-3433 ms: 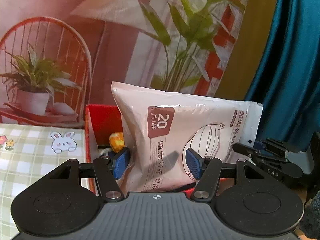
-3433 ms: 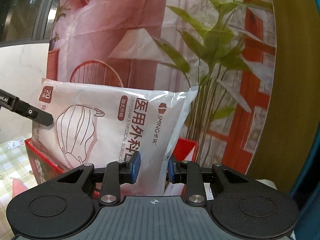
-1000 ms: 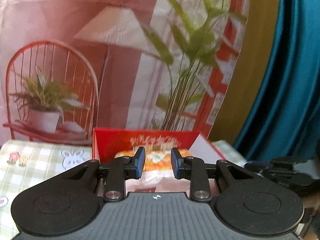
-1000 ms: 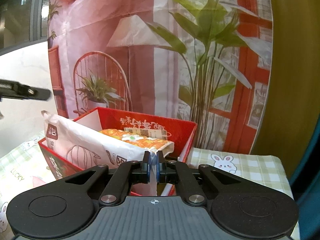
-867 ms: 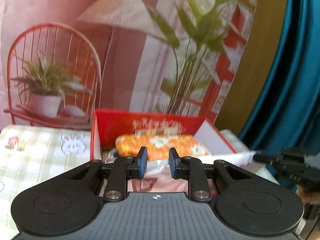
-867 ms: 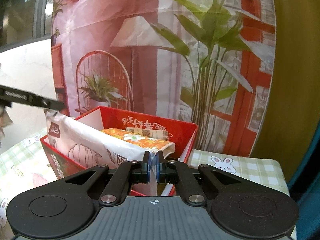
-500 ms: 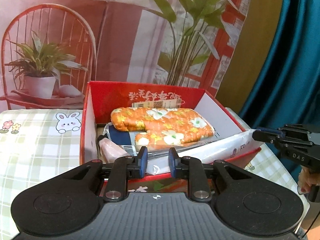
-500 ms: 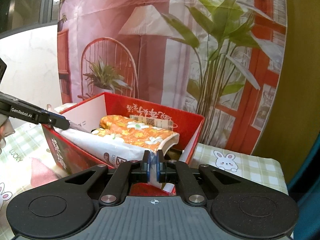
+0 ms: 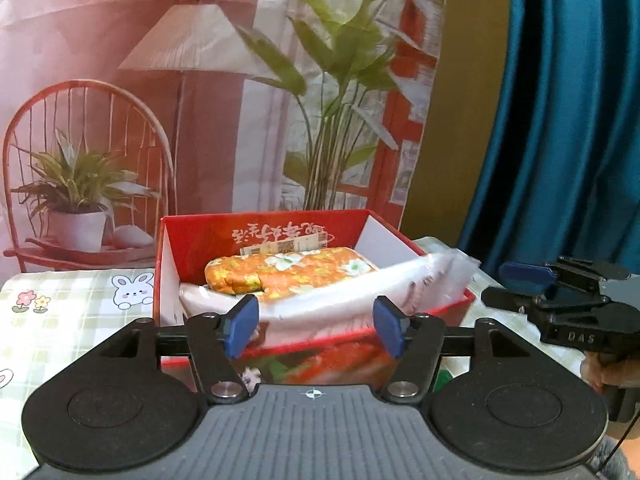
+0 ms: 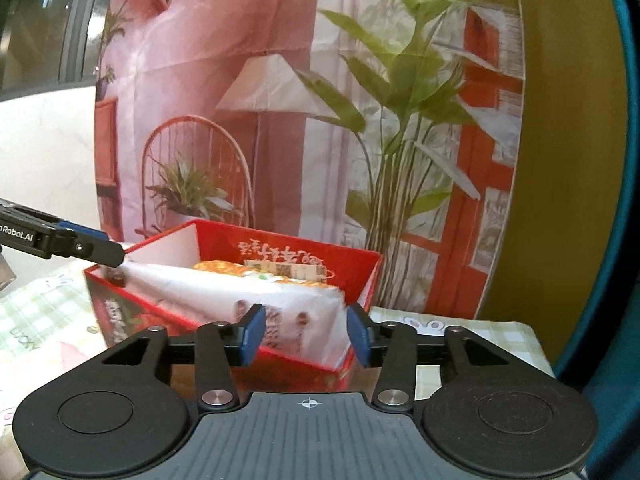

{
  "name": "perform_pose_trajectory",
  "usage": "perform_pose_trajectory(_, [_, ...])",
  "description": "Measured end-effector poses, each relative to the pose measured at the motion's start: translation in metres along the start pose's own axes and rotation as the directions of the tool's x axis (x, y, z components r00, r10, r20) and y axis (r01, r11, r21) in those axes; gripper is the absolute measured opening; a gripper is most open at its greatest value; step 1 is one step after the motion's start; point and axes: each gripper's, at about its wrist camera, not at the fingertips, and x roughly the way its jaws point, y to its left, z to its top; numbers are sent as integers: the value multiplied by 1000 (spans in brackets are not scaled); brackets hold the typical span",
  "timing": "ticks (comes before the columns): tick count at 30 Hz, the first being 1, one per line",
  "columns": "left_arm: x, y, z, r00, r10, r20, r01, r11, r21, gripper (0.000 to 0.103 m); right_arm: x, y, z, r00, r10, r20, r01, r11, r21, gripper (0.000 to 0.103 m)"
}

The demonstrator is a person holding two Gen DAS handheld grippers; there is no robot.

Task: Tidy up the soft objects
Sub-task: 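Raise the left gripper out of the box toward the pink knitted cloth, then lower the left gripper onto the pink knitted cloth and close it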

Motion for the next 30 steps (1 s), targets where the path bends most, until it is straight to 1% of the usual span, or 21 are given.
perform_pose_trajectory(1, [-4, -2, -4, 1000, 5, 2, -5, 1000, 3, 73, -4, 3, -4, 1000, 3, 1, -3, 1000, 6, 51])
perform_pose_trajectory(3, [-9, -5, -14, 1000, 24, 4, -24, 1000, 7, 83, -10, 9, -15, 1000, 6, -8, -5, 1000, 23, 63])
perform_pose_trajectory(4, [-12, -5, -21, 999, 35, 5, -35, 999, 9, 85, -12, 12, -23, 1000, 5, -17, -4, 999, 35, 65])
perform_pose_trajectory(6, [-17, -6, -34, 999, 55, 2, -55, 998, 10, 94, -15, 19, -39, 999, 5, -43, -3, 998, 64, 72])
perform_pose_trajectory(7, [-18, -5, -41, 998, 67, -8, -67, 998, 8, 96, -15, 23, -48, 998, 0, -64, 5, 996, 84, 74])
perform_pose_trajectory(8, [-18, -3, -47, 997, 80, -22, -80, 997, 5, 99, -14, 26, -56, 996, -11, -83, 19, 995, 101, 79])
perform_pose_trajectory(9, [-17, -2, -55, 995, 95, -42, -95, 995, -1, 100, -13, 30, -65, 994, -27, -102, 39, 992, 119, 88])
perform_pose_trajectory(10, [-15, 0, -63, 992, 108, -65, -109, 994, -10, 100, -12, 34, -72, 993, -38, -115, 54, 990, 133, 93])
perform_pose_trajectory(11, [-14, 2, -69, 990, 118, -82, -120, 993, -17, 101, -11, 38, -80, 991, -47, -127, 66, 987, 148, 100])
perform_pose_trajectory(12, [-11, 5, -76, 985, 134, -104, -137, 990, -25, 103, -10, 42, -86, 989, -45, -139, 67, 985, 161, 102])
perform_pose_trajectory(15, [-1, 12, -90, 976, 158, -149, -167, 985, -46, 103, -5, 51, -99, 985, -25, -168, 53, 985, 165, 102])
perform_pose_trajectory(18, [9, 21, -100, 968, 173, -184, -188, 980, -68, 103, 3, 58, -105, 982, -29, -189, 57, 989, 140, 103])
perform_pose_trajectory(23, [24, 30, -112, 953, 210, -219, -227, 972, -56, 103, 16, 58, -111, 974, -44, -221, 78, 986, 146, 103])
perform_pose_trajectory(27, [33, 40, -123, 947, 210, -242, -233, 970, -71, 103, 26, 57, -114, 962, -64, -266, 106, 983, 149, 103])
perform_pose_trajectory(30, [38, 44, -131, 945, 205, -253, -237, 966, -102, 103, 29, 57, -115, 958, -55, -282, 101, 983, 150, 103])
